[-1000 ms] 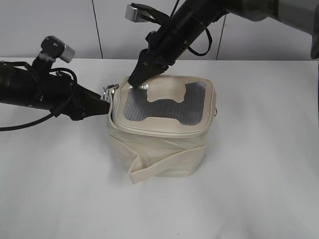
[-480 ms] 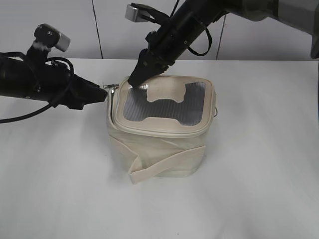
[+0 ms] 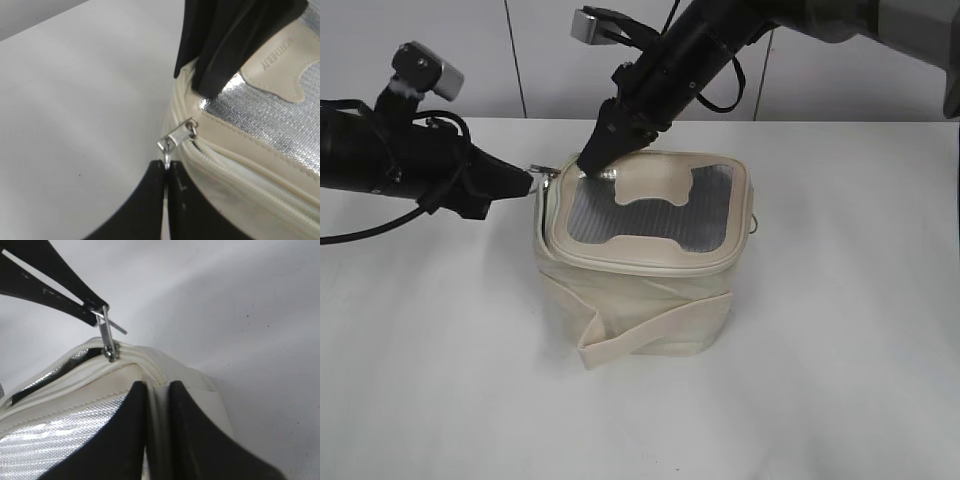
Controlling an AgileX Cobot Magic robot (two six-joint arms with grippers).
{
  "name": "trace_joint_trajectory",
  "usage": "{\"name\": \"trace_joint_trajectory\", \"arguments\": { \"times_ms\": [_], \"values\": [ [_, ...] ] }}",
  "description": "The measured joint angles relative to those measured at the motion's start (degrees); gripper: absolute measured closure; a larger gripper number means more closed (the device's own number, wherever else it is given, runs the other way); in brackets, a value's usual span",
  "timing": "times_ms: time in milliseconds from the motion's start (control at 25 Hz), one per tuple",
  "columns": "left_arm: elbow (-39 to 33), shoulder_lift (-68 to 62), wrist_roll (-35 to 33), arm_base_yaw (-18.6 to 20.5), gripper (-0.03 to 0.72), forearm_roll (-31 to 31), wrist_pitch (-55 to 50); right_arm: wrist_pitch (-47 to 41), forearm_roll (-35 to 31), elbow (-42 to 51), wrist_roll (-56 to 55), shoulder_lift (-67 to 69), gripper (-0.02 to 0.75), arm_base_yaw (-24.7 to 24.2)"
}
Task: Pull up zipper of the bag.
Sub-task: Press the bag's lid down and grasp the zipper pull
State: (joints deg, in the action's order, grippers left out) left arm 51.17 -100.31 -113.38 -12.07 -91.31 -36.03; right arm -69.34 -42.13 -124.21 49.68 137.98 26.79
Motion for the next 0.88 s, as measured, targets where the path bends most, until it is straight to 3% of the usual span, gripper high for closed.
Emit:
{"name": "trace_joint_trajectory", "arguments": {
  "times_ms": [120,320,600,880],
  "values": [
    [0.06,0.07,1.38,0.00,0.697,2.52,-0.36,0.00,0.00,0.00,0.00,0.00,0.626,0.00],
    [-1.26,3.29,11.22,0.00,0.697,11.97,0.12,0.00,0.00,0.00,0.00,0.00,0.626,0.00],
    [-10.42,14.09,15.72,-0.17,0.697,13.49,0.63,-0.41,-0.75,0.00,0.00,0.00,0.631,0.33],
    [-12.11,17.38,23.04,-0.96,0.697,16.01,-5.58,-0.48,-2.46,0.06,-2.35,0.00,0.632,0.78]
  ]
}}
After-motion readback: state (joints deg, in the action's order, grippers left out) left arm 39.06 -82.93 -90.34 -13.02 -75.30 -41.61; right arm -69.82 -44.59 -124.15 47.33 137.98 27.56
